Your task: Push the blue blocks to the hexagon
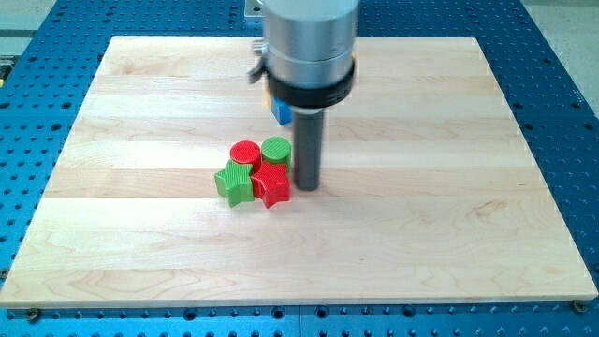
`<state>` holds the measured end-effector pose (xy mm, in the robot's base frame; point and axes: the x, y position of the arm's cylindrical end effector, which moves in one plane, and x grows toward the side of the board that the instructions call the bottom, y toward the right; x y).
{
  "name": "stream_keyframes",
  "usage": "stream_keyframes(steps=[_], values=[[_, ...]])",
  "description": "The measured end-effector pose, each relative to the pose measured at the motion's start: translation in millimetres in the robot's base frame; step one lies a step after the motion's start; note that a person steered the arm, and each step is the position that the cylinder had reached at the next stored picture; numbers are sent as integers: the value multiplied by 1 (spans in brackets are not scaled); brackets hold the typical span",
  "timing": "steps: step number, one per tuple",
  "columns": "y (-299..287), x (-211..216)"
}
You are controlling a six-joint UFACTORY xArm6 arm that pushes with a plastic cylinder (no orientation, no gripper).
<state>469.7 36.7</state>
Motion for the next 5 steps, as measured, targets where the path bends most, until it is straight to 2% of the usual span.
stream_keyframes(steps=[1,2,3,4,5], values=[[35,-43],[-20,-58],[-49,-57],[-44,-90],[-29,-96]])
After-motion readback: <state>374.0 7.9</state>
